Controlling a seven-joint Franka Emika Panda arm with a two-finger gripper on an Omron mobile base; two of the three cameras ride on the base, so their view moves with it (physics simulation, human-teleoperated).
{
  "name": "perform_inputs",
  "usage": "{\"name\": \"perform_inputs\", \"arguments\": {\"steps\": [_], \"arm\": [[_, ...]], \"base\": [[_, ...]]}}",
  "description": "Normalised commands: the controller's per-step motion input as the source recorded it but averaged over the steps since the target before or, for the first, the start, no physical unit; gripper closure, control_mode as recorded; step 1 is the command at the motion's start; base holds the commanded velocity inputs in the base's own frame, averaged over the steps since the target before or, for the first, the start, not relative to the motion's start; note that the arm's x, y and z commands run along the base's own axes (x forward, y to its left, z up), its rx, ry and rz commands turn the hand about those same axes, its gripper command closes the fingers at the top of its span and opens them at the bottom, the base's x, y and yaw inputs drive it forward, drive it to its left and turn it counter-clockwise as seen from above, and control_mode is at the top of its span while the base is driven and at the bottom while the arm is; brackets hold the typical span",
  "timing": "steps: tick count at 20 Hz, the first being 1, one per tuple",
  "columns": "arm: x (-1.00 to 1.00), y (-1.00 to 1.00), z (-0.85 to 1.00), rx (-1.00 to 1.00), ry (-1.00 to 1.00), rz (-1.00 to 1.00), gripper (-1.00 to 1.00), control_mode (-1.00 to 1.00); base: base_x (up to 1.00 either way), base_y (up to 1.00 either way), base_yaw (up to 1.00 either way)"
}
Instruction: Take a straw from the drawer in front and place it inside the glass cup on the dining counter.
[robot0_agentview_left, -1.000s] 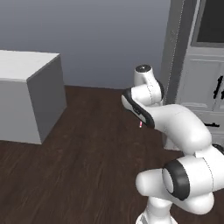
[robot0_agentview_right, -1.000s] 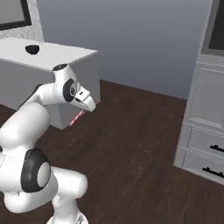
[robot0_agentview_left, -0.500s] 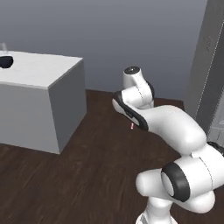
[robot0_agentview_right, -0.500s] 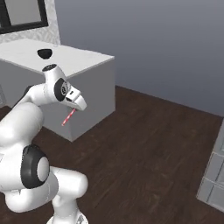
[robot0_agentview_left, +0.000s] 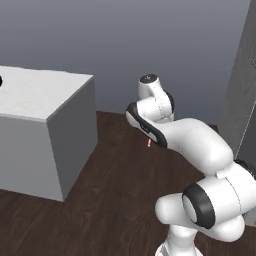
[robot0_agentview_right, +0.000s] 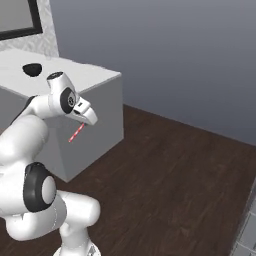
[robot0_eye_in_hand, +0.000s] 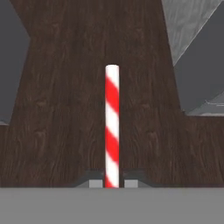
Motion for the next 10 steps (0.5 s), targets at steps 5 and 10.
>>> {"name": "perform_inputs", "arguments": {"steps": [5,10], "arm": [[0.0,0.0,0.0,0.0,0.0,0.0,1.0,1.0],[0.0,0.0,0.0,0.0,0.0,0.0,1.0,1.0]], "base": [[1.0,0.0,-0.1],[1.0,0.0,-0.11]]}}
